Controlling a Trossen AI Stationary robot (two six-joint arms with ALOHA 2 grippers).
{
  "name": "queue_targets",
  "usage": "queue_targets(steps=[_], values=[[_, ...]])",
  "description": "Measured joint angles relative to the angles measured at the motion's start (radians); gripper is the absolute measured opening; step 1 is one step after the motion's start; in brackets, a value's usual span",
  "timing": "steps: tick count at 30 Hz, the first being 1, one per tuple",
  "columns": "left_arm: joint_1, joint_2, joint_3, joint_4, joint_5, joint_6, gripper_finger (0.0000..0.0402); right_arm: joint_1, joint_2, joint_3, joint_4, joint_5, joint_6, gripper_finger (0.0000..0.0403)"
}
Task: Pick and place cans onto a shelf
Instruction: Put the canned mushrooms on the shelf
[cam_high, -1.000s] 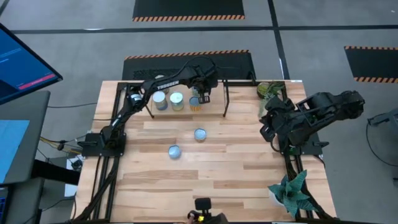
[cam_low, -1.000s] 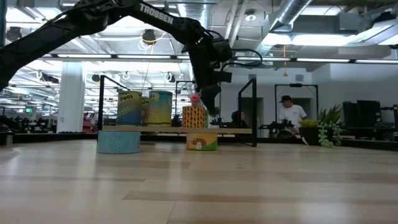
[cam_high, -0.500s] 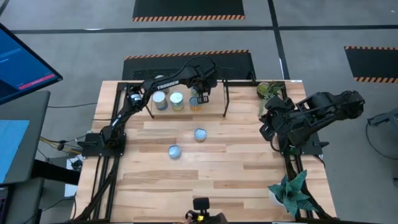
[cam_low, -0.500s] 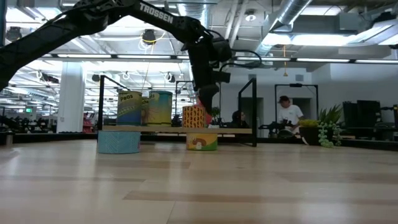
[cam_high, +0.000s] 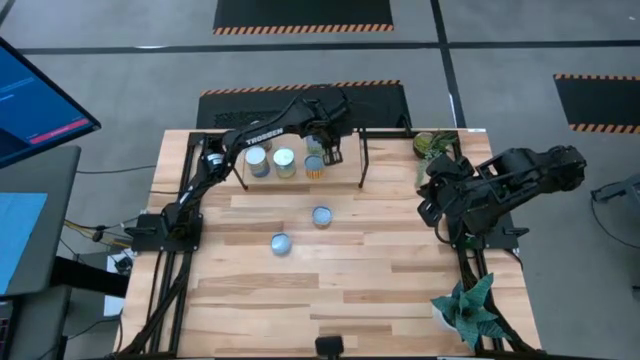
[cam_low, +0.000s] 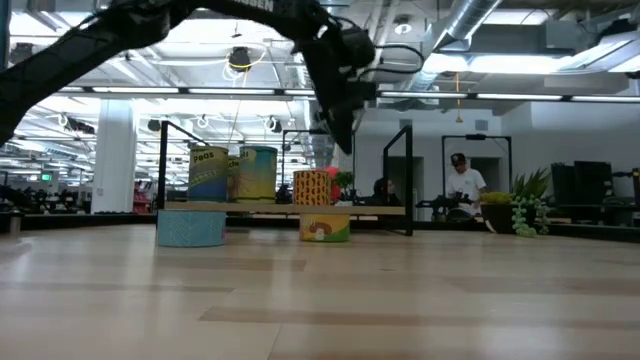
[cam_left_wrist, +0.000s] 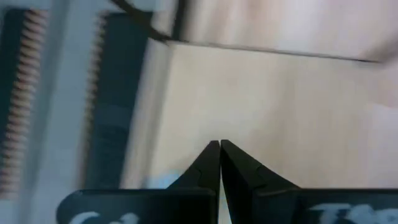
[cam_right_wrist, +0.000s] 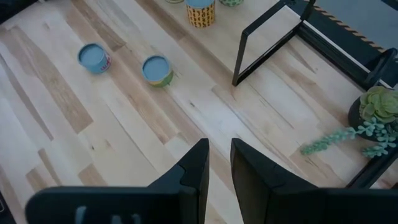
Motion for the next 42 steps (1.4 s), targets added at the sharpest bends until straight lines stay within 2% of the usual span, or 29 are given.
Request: queue_targets(steps=[7,9,15,19,22,27,31,33,35,38,40,42], values=[[-0.086,-0.090,-0.010,-0.288,0.296,-0.189,0.0000,0.000,0.000,0.000,-0.004,-0.001,-0.038,0.0092],[-0.119,-0.096,-0.011,-0.363,0.337,-0.215,0.0000,0.000,0.000,0.000,-0.005,-0.002,-0.048,0.0092],[-0.213,-0.105,-0.015,-0.482,0.309,-0.250,0.0006,0.000,0.000,0.000,-0.008,-0.004,-0.123,0.0092],[-0.241,-0.105,-0.016,-0.478,0.301,-0.314,0.0028,0.011,-0.001,-0.001,-0.007,-0.026,-0.170,0.0092],[-0.256,-0.105,-0.018,-0.477,0.257,-0.362,0.0052,0.051,-0.021,-0.032,-0.007,-0.026,-0.182,0.0092],[-0.270,-0.119,-0.086,-0.474,0.185,-0.400,0.0092,0.143,-0.123,-0.185,-0.008,-0.026,-0.061,0.0092],[-0.286,-0.185,-0.210,-0.457,0.144,-0.382,0.0114,0.222,-0.241,-0.330,-0.009,-0.026,0.086,0.0092],[-0.297,-0.242,-0.327,-0.417,0.131,-0.400,0.0118,0.260,-0.298,-0.394,-0.007,-0.026,0.156,0.0092],[-0.312,-0.325,-0.467,-0.290,0.132,-0.444,0.0119,0.290,-0.341,-0.447,-0.001,-0.022,0.193,0.0092],[-0.333,-0.456,-0.690,-0.003,0.117,-0.535,0.0119,0.310,-0.389,-0.499,0.009,0.011,0.225,0.0092],[-0.337,-0.508,-0.818,0.231,0.101,-0.614,0.0119,0.310,-0.409,-0.520,0.016,0.037,0.235,0.0092],[-0.337,-0.536,-0.918,0.375,0.098,-0.688,0.0119,0.303,-0.419,-0.527,0.033,0.054,0.235,0.0092]])
